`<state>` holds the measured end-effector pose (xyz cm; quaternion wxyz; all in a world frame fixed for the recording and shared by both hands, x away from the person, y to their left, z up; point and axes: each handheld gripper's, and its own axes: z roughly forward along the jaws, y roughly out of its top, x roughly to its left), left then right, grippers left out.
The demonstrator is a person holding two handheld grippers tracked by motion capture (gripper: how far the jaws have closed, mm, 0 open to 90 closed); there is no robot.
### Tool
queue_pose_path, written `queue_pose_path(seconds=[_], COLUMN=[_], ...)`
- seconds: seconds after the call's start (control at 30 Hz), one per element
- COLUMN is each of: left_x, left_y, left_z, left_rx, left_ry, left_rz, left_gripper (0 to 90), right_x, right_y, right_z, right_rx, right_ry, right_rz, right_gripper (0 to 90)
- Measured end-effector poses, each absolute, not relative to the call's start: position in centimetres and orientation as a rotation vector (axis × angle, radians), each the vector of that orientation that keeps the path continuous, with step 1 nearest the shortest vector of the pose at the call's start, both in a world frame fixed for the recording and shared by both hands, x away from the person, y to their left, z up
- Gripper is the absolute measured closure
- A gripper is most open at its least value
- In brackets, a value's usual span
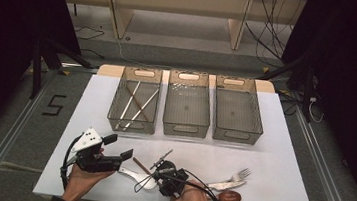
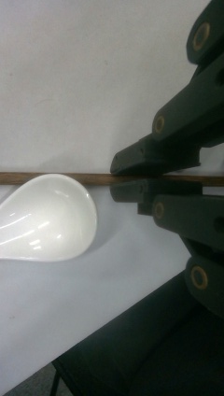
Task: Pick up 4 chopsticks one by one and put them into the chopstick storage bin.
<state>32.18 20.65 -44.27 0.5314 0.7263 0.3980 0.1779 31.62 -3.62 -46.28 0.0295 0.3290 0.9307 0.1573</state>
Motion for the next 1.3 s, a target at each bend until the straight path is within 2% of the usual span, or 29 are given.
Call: queue_pose_path(seconds=[0.27,0.7,1.3], left_x=[32.2,32.2,32.2], left_y=[20.7,20.7,20.8], left_z=[-44.3,-44.2,-44.2], left_rx=[1.731,1.73,1.723], left_ry=[0.95,0.952,0.953], left_rz=[0.426,0.43,0.43], left_gripper=[18.5,18.5,18.4], right_x=[31.9,32.9,37.1], right_y=[-4.2,-5.7,-6.8], right_z=[-45.7,-42.7,-39.0], right_rx=[1.038,1.083,1.103], right_ry=[2.84,2.808,2.688], right_rz=[0.532,0.752,0.898], right_gripper=[85.3,85.3,85.3])
